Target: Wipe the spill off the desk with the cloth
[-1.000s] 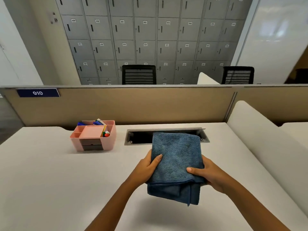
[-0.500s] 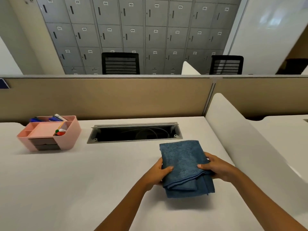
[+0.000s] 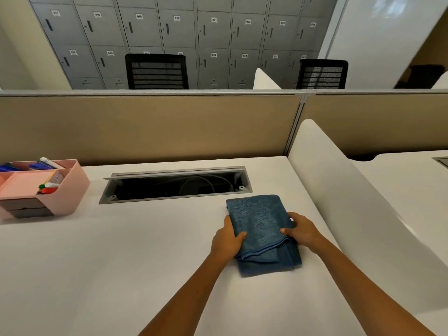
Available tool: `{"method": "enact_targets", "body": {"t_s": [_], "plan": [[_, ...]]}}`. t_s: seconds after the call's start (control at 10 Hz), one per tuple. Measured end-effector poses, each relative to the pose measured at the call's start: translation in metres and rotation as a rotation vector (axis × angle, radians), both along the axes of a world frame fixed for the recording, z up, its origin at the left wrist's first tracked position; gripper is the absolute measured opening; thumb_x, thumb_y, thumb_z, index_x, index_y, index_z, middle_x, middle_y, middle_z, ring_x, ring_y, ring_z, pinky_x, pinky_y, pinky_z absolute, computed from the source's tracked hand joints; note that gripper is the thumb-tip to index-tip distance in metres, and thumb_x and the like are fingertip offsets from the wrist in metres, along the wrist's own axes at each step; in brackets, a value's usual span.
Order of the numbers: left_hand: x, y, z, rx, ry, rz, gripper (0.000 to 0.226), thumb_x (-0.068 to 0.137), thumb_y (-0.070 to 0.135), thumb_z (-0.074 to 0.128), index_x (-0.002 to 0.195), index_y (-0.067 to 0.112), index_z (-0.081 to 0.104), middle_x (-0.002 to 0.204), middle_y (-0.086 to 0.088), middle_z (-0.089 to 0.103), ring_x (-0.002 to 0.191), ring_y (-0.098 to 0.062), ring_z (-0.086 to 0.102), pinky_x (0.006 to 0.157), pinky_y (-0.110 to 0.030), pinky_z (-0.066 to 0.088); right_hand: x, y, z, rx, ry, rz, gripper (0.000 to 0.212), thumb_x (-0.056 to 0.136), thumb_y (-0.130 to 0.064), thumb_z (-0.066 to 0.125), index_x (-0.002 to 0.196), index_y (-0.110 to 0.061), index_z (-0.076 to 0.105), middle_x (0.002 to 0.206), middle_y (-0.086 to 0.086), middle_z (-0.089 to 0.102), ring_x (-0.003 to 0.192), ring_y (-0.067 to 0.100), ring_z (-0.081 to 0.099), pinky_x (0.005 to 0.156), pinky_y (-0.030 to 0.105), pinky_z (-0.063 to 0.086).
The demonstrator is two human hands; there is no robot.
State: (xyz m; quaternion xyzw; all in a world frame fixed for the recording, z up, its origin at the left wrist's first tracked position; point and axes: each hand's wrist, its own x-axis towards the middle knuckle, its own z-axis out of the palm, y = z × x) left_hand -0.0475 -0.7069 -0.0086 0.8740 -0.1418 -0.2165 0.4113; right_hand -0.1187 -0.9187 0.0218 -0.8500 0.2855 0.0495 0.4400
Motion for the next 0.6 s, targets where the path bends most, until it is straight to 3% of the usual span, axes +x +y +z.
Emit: {"method": "enact_targets", "body": {"t_s": [0.1,0.2,0.3,0.4,0.5,0.6], "plan": [[-0.001,0.007,-0.006,0.117,-0.156,0.003,0.077,0.088,0.047,0.054,0.145,0.018,0.011,0.129,-0.012,0.058,0.109,-0.032,0.060,0.089,-0.043,0.050,-0.004,0.003,-0.006,-0.211,0.016,0.016,0.050,0.079,-0.016,0.074,0.124,-0.003,0.054,0.115,0.020,0.063,0.096,0.029,0.061,0.078,0.030,0.046],[-0.001,0.021,-0.009,0.273,-0.288,-0.096,0.080,0.088,0.058,0.045,0.147,0.022,0.005,0.132,-0.012,0.051,0.108,-0.030,0.060,0.084,-0.041,0.051,-0.008,0.011,-0.009,-0.349,0.070,-0.017,0.056,0.082,-0.029,0.070,0.128,-0.006,0.048,0.117,0.021,0.054,0.099,0.034,0.058,0.081,0.038,0.049],[0.002,0.041,-0.012,0.384,-0.429,-0.145,0.075,0.089,0.063,0.036,0.146,0.020,0.014,0.137,-0.009,0.046,0.112,-0.025,0.055,0.085,-0.037,0.052,-0.010,0.024,-0.005,-0.526,0.103,-0.081,0.059,0.084,-0.037,0.066,0.130,-0.009,0.042,0.123,0.019,0.045,0.103,0.038,0.054,0.078,0.043,0.049],[0.005,0.070,-0.007,0.445,-0.561,-0.091,0.069,0.091,0.060,0.029,0.146,0.020,0.022,0.146,-0.006,0.041,0.127,-0.026,0.044,0.101,-0.038,0.042,-0.008,0.041,0.006,-0.586,-0.014,-0.147,0.058,0.086,-0.034,0.064,0.132,-0.007,0.042,0.127,0.021,0.044,0.110,0.041,0.047,0.080,0.046,0.049],[0.018,0.110,0.008,0.377,-0.707,0.006,0.065,0.093,0.054,0.032,0.146,0.017,0.025,0.152,-0.007,0.035,0.139,-0.029,0.033,0.112,-0.042,0.030,0.003,0.059,0.023,-0.526,-0.226,-0.188,0.054,0.088,-0.025,0.063,0.135,-0.006,0.043,0.130,0.024,0.043,0.113,0.042,0.047,0.090,0.049,0.045],[0.034,0.149,0.034,0.351,-0.951,0.069,0.060,0.094,0.045,0.041,0.143,0.010,0.034,0.148,-0.011,0.041,0.138,-0.029,0.035,0.109,-0.045,0.035,0.015,0.081,0.055,-0.384,-0.477,-0.224,0.044,0.090,-0.016,0.060,0.131,-0.008,0.047,0.130,0.021,0.045,0.108,0.036,0.053,0.094,0.047,0.046]]}}
